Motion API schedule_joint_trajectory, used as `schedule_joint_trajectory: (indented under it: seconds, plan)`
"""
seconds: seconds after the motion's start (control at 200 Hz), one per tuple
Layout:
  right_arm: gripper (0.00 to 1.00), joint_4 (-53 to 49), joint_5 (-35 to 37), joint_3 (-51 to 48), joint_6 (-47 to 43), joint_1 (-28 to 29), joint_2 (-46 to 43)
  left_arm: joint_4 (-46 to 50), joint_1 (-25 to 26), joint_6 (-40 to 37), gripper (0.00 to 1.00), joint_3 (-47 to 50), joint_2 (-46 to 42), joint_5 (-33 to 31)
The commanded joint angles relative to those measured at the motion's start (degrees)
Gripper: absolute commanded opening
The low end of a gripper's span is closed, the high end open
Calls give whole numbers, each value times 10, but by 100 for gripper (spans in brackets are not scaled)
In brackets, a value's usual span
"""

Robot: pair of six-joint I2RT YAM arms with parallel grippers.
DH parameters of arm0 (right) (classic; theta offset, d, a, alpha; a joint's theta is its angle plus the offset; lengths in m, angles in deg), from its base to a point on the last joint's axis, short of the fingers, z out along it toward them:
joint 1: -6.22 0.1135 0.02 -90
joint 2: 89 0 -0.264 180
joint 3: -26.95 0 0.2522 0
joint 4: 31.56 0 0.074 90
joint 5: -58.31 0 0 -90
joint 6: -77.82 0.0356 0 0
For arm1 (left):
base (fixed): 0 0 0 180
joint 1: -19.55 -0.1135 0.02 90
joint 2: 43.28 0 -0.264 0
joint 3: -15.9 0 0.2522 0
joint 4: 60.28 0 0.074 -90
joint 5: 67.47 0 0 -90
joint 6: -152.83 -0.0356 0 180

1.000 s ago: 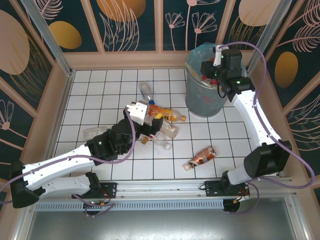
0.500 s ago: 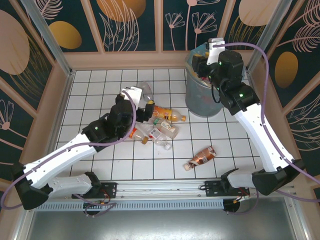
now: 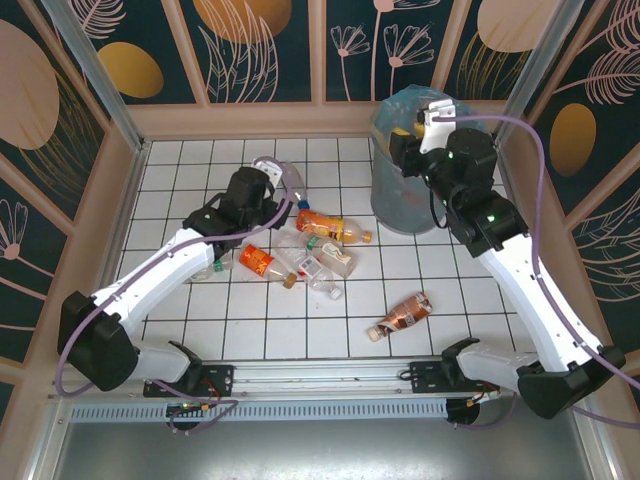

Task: Put the plastic bottles in the bin

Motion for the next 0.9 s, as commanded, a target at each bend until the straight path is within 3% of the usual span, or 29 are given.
schedule_joint_trajectory:
  seconds: [0.0, 0.095, 0.2, 0.395, 0.671, 0.896]
  plan:
    - [43, 25, -4, -19, -15, 5, -23, 41, -29, -52, 92, -2, -8, 27]
    - [43, 30, -6, -32, -21, 5, -28, 61, -54, -73, 90, 21, -22, 45]
    - [43, 34, -8, -38, -26, 5, -27, 57, -54, -150, 90, 76, -63, 120]
    - [42, 46, -19, -46, -22, 5, -24, 43, -48, -252, 83, 112, -78, 195]
    - [42, 38, -28, -48, -17, 5, -31, -48, -8, -436, 86, 162, -54, 177]
    - [42, 30, -32, -61, -18, 5, -42, 11, -8, -504, 86, 83, 40, 194]
